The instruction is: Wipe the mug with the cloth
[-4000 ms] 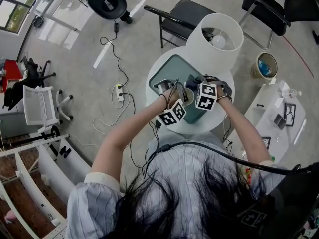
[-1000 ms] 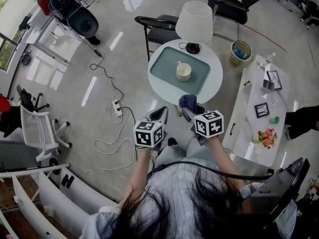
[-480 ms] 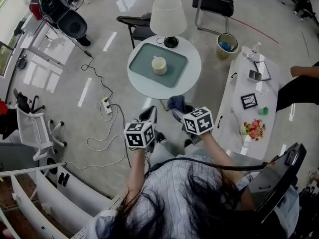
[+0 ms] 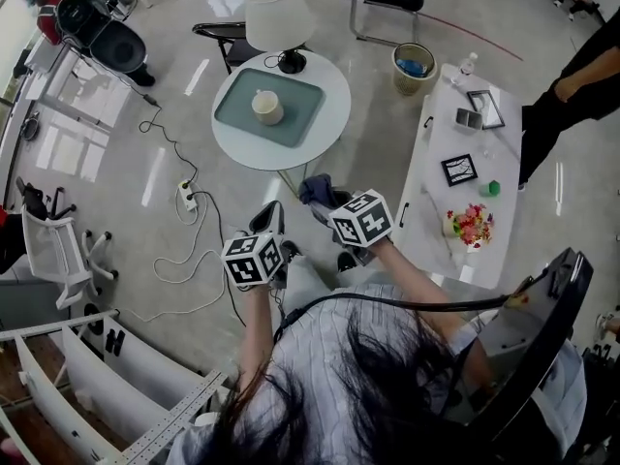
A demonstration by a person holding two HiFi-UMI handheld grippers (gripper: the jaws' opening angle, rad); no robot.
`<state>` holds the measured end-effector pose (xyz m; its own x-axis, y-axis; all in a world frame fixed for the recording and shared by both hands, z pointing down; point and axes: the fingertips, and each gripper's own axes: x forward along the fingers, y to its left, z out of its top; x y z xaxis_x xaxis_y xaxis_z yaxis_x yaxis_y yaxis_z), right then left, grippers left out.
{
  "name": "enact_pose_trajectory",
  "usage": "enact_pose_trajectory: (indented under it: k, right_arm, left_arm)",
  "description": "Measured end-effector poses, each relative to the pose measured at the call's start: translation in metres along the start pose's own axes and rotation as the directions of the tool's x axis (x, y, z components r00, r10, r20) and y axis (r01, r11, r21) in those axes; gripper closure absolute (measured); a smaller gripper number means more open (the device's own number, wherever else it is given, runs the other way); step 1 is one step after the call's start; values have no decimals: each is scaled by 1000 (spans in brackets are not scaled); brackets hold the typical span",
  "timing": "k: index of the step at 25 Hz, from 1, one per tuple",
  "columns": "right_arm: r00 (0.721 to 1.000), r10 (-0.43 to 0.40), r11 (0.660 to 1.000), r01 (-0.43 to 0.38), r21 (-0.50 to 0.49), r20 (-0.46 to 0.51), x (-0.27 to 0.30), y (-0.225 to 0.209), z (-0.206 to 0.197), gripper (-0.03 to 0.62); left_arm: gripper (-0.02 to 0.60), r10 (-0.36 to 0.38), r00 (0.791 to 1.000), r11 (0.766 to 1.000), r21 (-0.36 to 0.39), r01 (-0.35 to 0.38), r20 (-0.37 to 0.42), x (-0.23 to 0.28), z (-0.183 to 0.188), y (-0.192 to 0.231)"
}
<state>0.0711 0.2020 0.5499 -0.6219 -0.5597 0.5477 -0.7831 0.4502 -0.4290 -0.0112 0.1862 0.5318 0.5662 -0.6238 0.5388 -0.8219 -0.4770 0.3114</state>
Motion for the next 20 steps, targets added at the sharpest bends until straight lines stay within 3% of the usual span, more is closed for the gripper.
enact_pose_trajectory:
  k: [20]
  right_arm:
    - [999, 45, 998, -44, -52, 15, -13, 8, -5, 485]
  left_arm:
    - [561, 56, 998, 998, 9, -57, 40, -15, -5, -10]
